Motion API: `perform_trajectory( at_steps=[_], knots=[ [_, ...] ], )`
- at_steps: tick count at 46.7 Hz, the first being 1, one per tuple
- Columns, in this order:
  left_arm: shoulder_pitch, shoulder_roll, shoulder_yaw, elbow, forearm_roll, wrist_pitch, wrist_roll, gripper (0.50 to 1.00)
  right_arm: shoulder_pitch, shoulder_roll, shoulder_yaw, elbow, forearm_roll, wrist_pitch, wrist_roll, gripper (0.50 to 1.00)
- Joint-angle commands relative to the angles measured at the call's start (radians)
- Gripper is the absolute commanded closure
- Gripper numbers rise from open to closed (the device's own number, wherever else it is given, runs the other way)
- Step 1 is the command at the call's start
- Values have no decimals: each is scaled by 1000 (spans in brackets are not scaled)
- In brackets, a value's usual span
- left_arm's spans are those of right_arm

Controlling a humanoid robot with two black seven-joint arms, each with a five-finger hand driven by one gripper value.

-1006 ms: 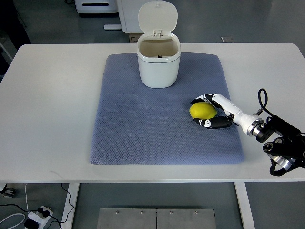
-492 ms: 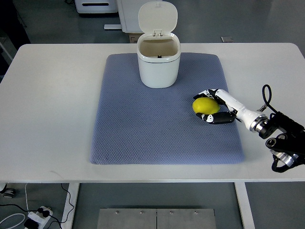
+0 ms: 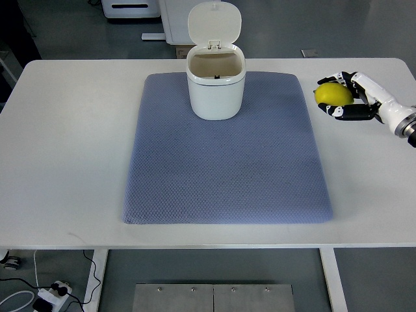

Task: Put lemon in trash with right hand
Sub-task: 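Lift the lemon with the right hand, pulling it away from the mat, then carry the held lemon with the right hand over the white bin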

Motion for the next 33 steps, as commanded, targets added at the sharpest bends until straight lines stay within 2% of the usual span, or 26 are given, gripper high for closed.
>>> perform_trajectory(
  at_steps=[1, 6, 18, 33],
  knots=[
    [-1, 0, 0, 0, 0, 0, 0, 500, 15, 2, 1, -60, 14, 60, -2, 994],
    [1, 0, 0, 0, 0, 0, 0, 500, 29, 2, 8, -84, 23, 91, -2, 994],
    [-1, 0, 0, 0, 0, 0, 0, 500, 75, 19, 35, -64, 27, 96, -14, 982],
    [1, 0, 0, 0, 0, 0, 0, 500, 198, 160, 34, -40, 71, 94, -66, 967]
  ],
)
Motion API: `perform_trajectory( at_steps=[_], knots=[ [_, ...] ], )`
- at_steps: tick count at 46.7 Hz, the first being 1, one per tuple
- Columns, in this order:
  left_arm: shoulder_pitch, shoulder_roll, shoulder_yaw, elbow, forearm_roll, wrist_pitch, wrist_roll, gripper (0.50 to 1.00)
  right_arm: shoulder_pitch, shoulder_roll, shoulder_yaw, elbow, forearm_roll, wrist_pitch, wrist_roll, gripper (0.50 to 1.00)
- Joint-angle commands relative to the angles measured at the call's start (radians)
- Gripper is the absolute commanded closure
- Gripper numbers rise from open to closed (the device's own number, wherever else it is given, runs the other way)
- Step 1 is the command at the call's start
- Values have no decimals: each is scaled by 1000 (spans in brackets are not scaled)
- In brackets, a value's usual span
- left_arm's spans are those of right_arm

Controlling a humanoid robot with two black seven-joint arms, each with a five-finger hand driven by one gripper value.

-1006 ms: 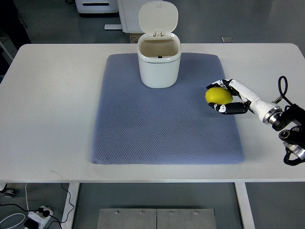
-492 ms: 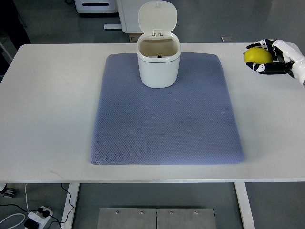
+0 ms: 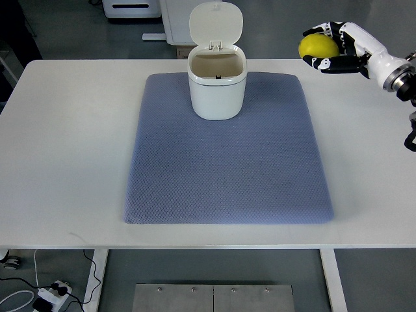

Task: Put lemon in trash with right hand
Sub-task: 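Carry the held lemon with the right hand over the white bin, then open the right hand to drop the lemon into the bin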

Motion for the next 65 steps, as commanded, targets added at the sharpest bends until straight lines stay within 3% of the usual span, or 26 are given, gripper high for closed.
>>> perform_trajectory(
  at_steps=[1, 19, 33, 50, 65],
  knots=[
    [-1, 0, 0, 0, 0, 0, 0, 500, 26, 39, 0, 0, 1, -1, -17, 963],
    [1, 0, 0, 0, 0, 0, 0, 500, 109, 265, -10, -37, 11, -24, -92, 961],
    [-1, 0, 0, 0, 0, 0, 0, 500, 116, 446, -66, -273, 17, 2, -123, 946],
    [-1, 0, 0, 0, 0, 0, 0, 500, 110, 546, -88, -406, 15, 36, -155, 929],
    [1, 0, 0, 0, 0, 0, 0, 500, 104, 546, -96, -453, 8, 42, -164, 708]
  ],
)
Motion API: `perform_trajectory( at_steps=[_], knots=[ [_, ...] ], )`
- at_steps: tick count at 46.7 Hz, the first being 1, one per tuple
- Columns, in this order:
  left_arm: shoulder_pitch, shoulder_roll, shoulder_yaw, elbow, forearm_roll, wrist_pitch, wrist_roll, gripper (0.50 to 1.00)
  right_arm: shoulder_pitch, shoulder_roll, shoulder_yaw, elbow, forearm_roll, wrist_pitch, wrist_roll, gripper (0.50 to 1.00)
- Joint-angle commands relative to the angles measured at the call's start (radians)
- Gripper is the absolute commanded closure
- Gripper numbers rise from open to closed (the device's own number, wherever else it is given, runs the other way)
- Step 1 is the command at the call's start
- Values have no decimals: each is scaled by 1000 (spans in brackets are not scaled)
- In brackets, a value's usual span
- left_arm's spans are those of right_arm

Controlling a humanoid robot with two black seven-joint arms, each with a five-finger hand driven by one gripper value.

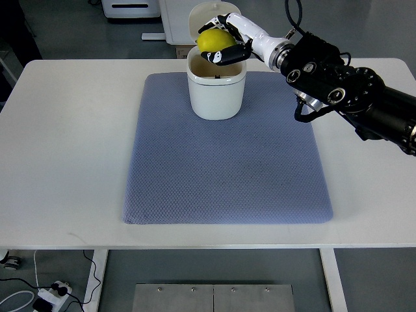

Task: Put lemon in trash with right hand
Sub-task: 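Open the right hand to drop the lemon into the bin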

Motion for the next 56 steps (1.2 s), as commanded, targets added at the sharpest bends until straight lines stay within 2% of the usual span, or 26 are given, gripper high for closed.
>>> perform_trajectory(
  at_steps=[1, 32, 36, 41, 48, 56],
  knots=[
    [-1, 0, 0, 0, 0, 0, 0, 500, -3, 0, 0, 0, -1, -1, -1, 699],
    [-1, 0, 0, 0, 0, 0, 0, 500, 3, 0, 2, -9, 0, -1, -3, 557],
    [-1, 0, 0, 0, 0, 0, 0, 500, 0, -6, 2, -5, -1, 0, 2, 515],
    [-1, 0, 0, 0, 0, 0, 0, 500, -3, -20, 2, 6, -1, 9, 6, 507],
    [-1, 0, 0, 0, 0, 0, 0, 500, -2, -61, 3, 72, -1, 29, 6, 500],
    [1, 0, 0, 0, 0, 0, 0, 500, 12, -189, 9, 267, -1, 28, 8, 500]
  ],
)
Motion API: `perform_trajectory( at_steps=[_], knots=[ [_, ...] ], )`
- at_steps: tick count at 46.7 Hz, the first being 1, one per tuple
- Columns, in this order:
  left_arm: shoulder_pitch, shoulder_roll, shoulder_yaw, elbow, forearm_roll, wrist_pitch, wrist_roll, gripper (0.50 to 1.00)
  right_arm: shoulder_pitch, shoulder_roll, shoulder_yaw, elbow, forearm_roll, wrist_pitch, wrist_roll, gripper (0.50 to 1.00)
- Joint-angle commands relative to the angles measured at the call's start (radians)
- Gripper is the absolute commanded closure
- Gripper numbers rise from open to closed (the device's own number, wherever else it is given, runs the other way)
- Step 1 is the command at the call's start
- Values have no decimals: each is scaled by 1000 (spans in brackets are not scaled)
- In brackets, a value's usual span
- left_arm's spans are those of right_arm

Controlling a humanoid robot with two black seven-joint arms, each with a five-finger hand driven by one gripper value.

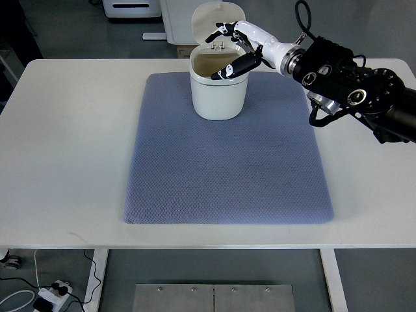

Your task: Put lemon in trash with right hand

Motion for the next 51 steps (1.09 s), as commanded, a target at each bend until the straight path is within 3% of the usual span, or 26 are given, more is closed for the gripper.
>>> perform_trajectory(
  at_steps=[1, 10, 20, 25, 36, 45, 51],
  knots=[
    [0, 0, 0, 0, 0, 0, 0, 500, 8, -67, 4, 106, 0, -4, 1, 500],
    [0, 0, 0, 0, 0, 0, 0, 500, 11, -233, 7, 305, 0, -30, 20, 500],
    [0, 0, 0, 0, 0, 0, 0, 500, -40, -403, 13, 445, 8, -96, 44, 500],
    [1, 0, 0, 0, 0, 0, 0, 500, -121, -446, 76, 448, 24, -136, 52, 500],
    [0, 0, 0, 0, 0, 0, 0, 500, -383, -482, 366, 444, 161, -139, 38, 500],
    [0, 0, 0, 0, 0, 0, 0, 500, -462, -462, 489, 419, 222, -139, 18, 500],
    [0, 0, 0, 0, 0, 0, 0, 500, -485, -394, 544, 338, 293, -138, 8, 500]
  ],
)
